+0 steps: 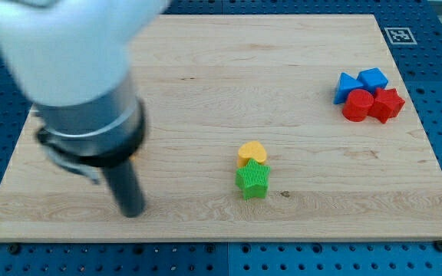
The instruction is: Put the yellow hexagon at the top of the yellow heart
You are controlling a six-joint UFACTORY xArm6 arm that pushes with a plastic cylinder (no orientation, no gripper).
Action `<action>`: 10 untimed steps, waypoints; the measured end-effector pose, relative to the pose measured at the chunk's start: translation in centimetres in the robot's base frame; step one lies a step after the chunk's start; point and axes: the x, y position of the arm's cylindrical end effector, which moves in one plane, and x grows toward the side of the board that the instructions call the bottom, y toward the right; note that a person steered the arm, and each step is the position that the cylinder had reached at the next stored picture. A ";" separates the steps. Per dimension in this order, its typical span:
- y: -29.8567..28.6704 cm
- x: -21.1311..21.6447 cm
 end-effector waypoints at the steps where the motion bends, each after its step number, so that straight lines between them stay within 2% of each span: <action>1: -3.1 -0.4; 2: -3.1 -0.4; 3: -5.7 -0.5; 4: -7.5 -2.5; 5: -7.5 -4.3; 8: -8.2 -4.4; 9: -8.2 -6.2; 10: -7.2 -6.2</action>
